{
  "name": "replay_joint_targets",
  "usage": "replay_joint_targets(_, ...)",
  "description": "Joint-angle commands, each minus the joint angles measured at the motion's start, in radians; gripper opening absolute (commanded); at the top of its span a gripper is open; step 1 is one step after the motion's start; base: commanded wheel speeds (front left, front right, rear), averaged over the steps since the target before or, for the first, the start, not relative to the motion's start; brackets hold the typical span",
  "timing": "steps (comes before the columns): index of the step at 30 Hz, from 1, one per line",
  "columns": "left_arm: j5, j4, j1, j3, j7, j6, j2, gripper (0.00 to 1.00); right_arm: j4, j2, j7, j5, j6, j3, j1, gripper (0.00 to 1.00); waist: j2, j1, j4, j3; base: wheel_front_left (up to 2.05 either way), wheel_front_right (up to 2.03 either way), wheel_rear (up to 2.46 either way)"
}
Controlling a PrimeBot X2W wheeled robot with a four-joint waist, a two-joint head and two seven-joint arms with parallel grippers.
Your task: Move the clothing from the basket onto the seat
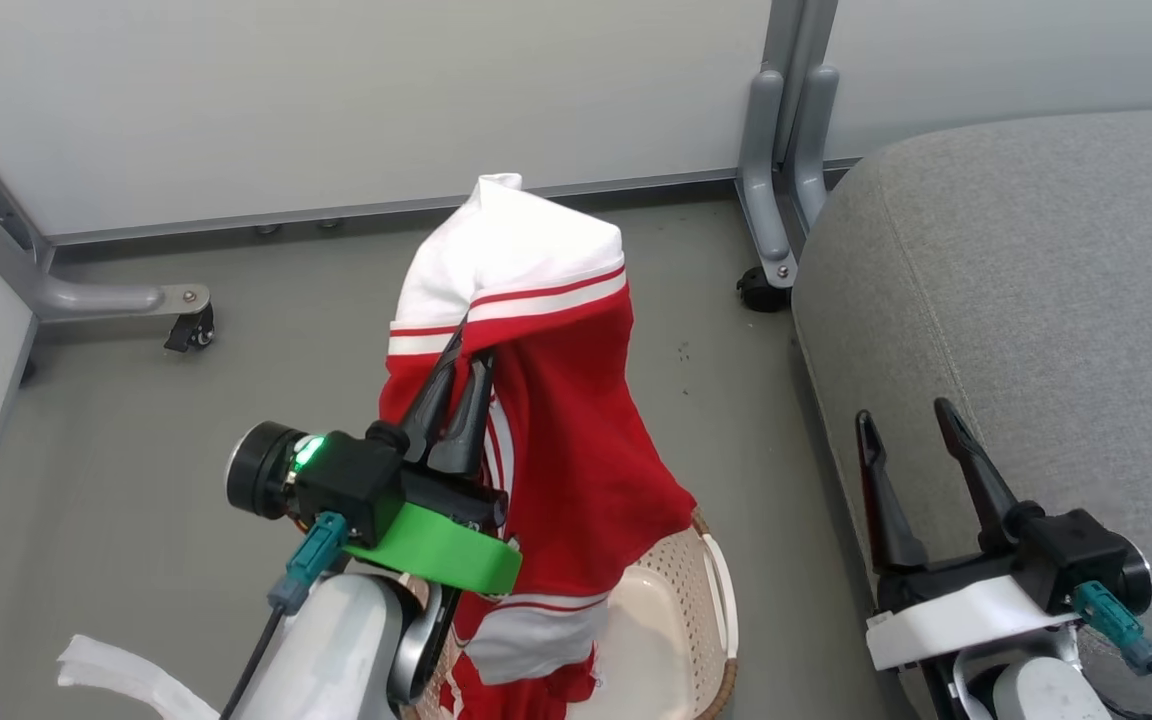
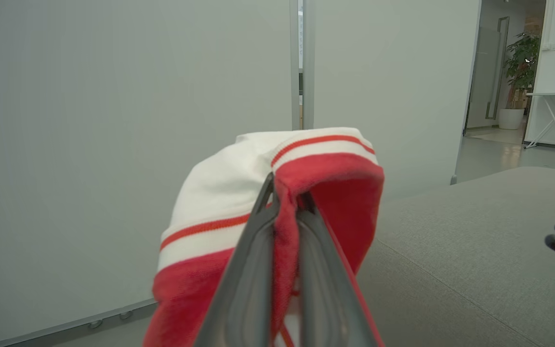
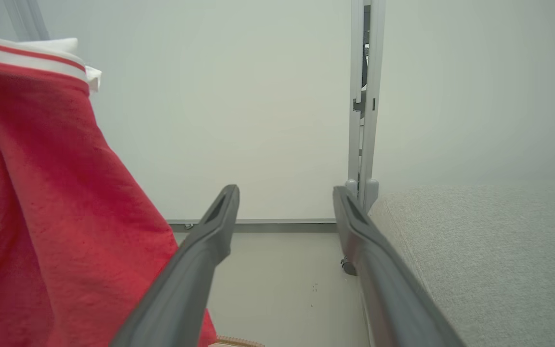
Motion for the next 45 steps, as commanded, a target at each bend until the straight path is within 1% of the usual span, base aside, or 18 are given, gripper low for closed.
replay_joint_targets(1, -0.013, -0.004, -0.023, -0.009, -0.001, 0.004, 0.001, 0.00, -0.004, -0.003, -0.003, 0.001, 0.000, 0.016, -0.009, 1.00, 0.0000, 0.0001, 0.004, 0.003, 0.00, 0.00, 0.00)
replay_joint_targets(5, -0.033, 0.004, -0.038, -0.048, -0.001, 0.001, 0.001, 0.00, -0.002, -0.003, -0.003, 0.022, 0.000, 0.079, -0.031, 1.00, 0.0000, 0.0001, 0.008, 0.009, 0.00, 0.00, 0.00)
replay_joint_targets(8, -0.083, 0.005, -0.052, -0.080, -0.001, 0.007, 0.001, 0.00, 0.018, -0.003, -0.003, 0.032, 0.000, 0.165, -0.051, 1.00, 0.0000, 0.0001, 0.011, 0.012, 0.00, 0.00, 0.00)
replay_joint_targets(11, -0.105, 0.012, -0.070, -0.118, -0.001, 0.012, 0.001, 0.00, 0.042, -0.008, -0.003, 0.051, 0.000, 0.253, -0.080, 1.00, 0.0000, 0.0001, 0.014, 0.011, 0.00, 0.00, 0.00)
replay_joint_targets(14, -0.115, 0.015, -0.085, -0.160, -0.001, 0.015, 0.001, 0.00, 0.064, -0.015, -0.003, 0.062, 0.000, 0.314, -0.104, 1.00, 0.0000, 0.0001, 0.014, 0.010, 0.00, 0.00, 0.00)
replay_joint_targets(18, -0.132, -0.004, -0.104, -0.203, -0.001, 0.021, 0.001, 0.00, 0.098, -0.018, -0.003, 0.055, 0.000, 0.341, -0.129, 1.00, 0.0000, 0.0001, 0.016, 0.011, 0.00, 0.00, 0.00)
replay_joint_targets(22, -0.142, -0.045, -0.113, -0.229, -0.001, 0.024, 0.001, 0.00, 0.155, -0.022, -0.003, 0.051, 0.000, 0.336, -0.140, 1.00, 0.0000, 0.0001, 0.020, 0.012, 0.00, 0.00, 0.00)
replay_joint_targets(26, -0.144, -0.074, -0.115, -0.248, -0.001, 0.025, 0.001, 0.00, 0.174, -0.024, -0.003, 0.047, 0.000, 0.323, -0.146, 1.00, 0.0000, 0.0001, 0.027, 0.011, 0.00, 0.00, 0.00)
replay_joint_targets(27, -0.144, -0.080, -0.110, -0.262, -0.001, 0.021, 0.001, 0.00, 0.168, -0.025, -0.003, 0.043, 0.000, 0.322, -0.146, 0.45, 0.0000, 0.0001, 0.031, 0.009, 0.00, 0.00, 0.00)
replay_joint_targets(28, -0.144, -0.078, -0.107, -0.266, -0.001, 0.020, 0.001, 0.00, 0.174, -0.030, -0.003, 0.043, 0.000, 0.330, -0.145, 0.19, 0.0000, 0.0001, 0.032, 0.007, 0.00, 0.00, 0.00)
replay_joint_targets(29, -0.145, -0.077, -0.103, -0.271, -0.001, 0.019, 0.001, 0.00, 0.183, -0.036, -0.003, 0.055, 0.000, 0.351, -0.141, 0.00, 0.0000, 0.0001, 0.034, 0.003, 0.00, 0.00, 0.00)
replay_joint_targets(31, -0.151, -0.073, -0.096, -0.277, -0.001, 0.017, 0.001, 0.00, 0.193, -0.049, -0.003, 0.076, 0.000, 0.376, -0.137, 0.00, 0.0000, 0.0001, 0.037, -0.004, 0.00, 0.00, 0.00)
replay_joint_targets(36, -0.119, -0.019, -0.090, -0.272, -0.001, 0.029, 0.001, 0.00, 0.196, -0.066, -0.003, 0.121, 0.000, 0.403, -0.118, 0.00, 0.0000, 0.0001, 0.039, -0.015, 0.00, 0.00, 0.00)
replay_joint_targets(43, -0.104, 0.019, -0.073, -0.261, -0.001, 0.040, 0.001, 0.00, 0.178, -0.082, -0.003, 0.155, 0.000, 0.405, -0.104, 0.00, 0.0000, 0.0001, 0.031, -0.017, 0.00, 0.00, 0.00)
replay_joint_targets(44, -0.106, 0.024, -0.072, -0.261, -0.001, 0.041, 0.001, 0.14, 0.176, -0.083, -0.003, 0.156, 0.000, 0.405, -0.103, 0.00, 0.0000, 0.0001, 0.030, -0.017, 0.00, 0.00, 0.00)
replay_joint_targets(45, -0.103, 0.029, -0.071, -0.261, -0.001, 0.041, 0.001, 0.40, 0.174, -0.084, -0.003, 0.159, 0.000, 0.405, -0.101, 0.00, 0.0000, 0.0001, 0.029, -0.017, 0.00, 0.00, 0.00)
